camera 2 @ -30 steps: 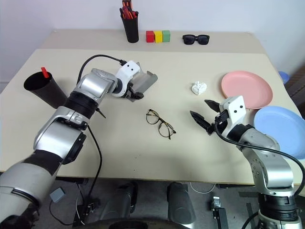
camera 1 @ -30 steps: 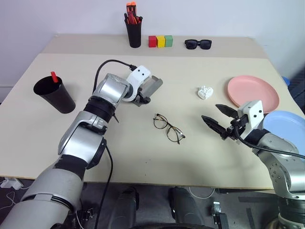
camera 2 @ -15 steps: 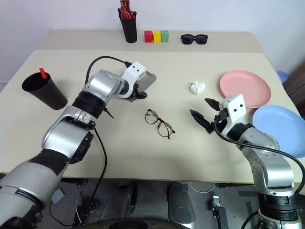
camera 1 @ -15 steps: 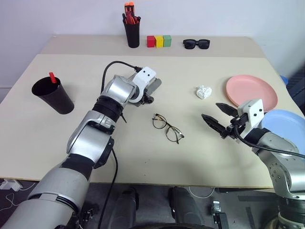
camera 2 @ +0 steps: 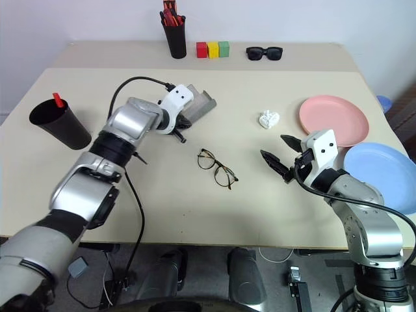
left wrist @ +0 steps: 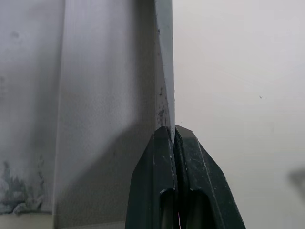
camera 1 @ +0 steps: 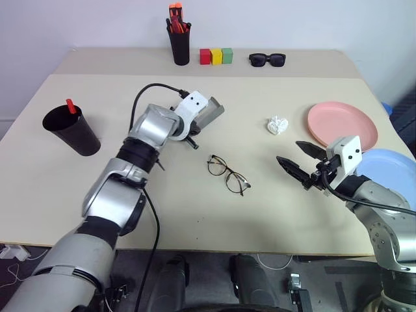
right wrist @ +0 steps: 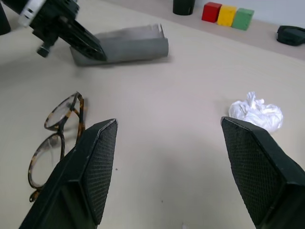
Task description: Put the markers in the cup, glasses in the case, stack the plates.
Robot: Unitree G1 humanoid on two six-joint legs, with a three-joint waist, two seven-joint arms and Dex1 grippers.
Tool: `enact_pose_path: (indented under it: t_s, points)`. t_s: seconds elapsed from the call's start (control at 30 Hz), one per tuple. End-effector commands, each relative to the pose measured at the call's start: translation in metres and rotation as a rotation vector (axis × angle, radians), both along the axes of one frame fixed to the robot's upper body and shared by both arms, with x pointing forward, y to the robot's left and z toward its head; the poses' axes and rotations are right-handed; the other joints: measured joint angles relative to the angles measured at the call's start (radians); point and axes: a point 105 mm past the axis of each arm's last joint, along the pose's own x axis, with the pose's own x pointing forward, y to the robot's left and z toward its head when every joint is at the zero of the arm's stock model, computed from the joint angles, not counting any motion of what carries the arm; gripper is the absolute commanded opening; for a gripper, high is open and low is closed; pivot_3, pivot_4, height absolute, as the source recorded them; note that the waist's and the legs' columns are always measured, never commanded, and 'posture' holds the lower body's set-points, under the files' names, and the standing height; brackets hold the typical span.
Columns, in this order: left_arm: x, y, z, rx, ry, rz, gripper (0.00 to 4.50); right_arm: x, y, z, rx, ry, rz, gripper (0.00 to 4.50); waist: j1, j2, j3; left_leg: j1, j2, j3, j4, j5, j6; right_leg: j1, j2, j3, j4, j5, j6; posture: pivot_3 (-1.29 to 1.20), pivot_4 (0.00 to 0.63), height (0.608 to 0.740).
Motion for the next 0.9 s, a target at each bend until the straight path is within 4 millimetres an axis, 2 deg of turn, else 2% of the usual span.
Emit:
enact_pose_path:
  t_s: [0.03, 0.2, 0.37, 0.5, 0.7, 0.9]
  points:
    - [-0.012, 0.0, 0.022, 0.004, -0.051, -0.156, 0.02, -0.001, -0.001, 0.007, -0.005, -0.04, 0.001, 3.54, 0.002, 0.0, 0.0, 0.0, 0.0, 0.0, 0.0, 0.0, 0.0, 0.0, 0.0, 0.0, 0.0, 0.0, 0.0, 0.0, 0.15, 0.74]
    - [-0.031, 0.019, 0.013, 0.079, -0.02, -0.31, 0.02, -0.003, 0.002, 0.005, 0.008, -0.041, 0.015, 3.54, 0.004, 0.0, 0.0, 0.0, 0.0, 0.0, 0.001, 0.0, 0.0, 0.001, 0.0, 0.0, 0.0, 0.0, 0.0, 0.0, 0.15, 0.74]
    - [-0.05, 0.018, 0.003, 0.154, -0.038, -0.484, 0.02, -0.01, 0.007, 0.0, 0.002, -0.027, 0.043, 3.54, 0.007, 0.0, 0.0, 0.0, 0.0, 0.0, 0.001, 0.0, 0.0, 0.001, 0.0, 0.0, 0.0, 0.0, 0.0, 0.0, 0.15, 0.74]
    - [-0.054, 0.02, -0.006, 0.213, -0.047, -0.539, 0.02, -0.011, 0.009, 0.004, 0.004, -0.032, 0.052, 3.54, 0.007, 0.0, 0.0, 0.0, 0.0, 0.0, 0.002, 0.0, 0.0, 0.001, 0.0, 0.0, 0.001, 0.0, 0.0, 0.0, 0.15, 0.74]
    - [-0.05, 0.02, -0.009, 0.228, -0.048, -0.532, 0.02, -0.013, 0.011, 0.007, 0.002, -0.036, 0.053, 3.54, 0.002, 0.0, 0.0, 0.0, 0.0, 0.0, 0.002, 0.0, 0.0, 0.001, 0.0, 0.0, 0.001, 0.0, 0.0, 0.0, 0.15, 0.74]
    - [-0.046, 0.012, -0.014, 0.223, -0.044, -0.515, 0.02, -0.014, 0.011, 0.006, -0.001, -0.034, 0.05, 3.54, 0.005, 0.0, 0.0, 0.0, 0.0, 0.0, 0.003, 0.0, 0.001, 0.001, 0.0, 0.0, 0.001, 0.0, 0.0, 0.0, 0.15, 0.74]
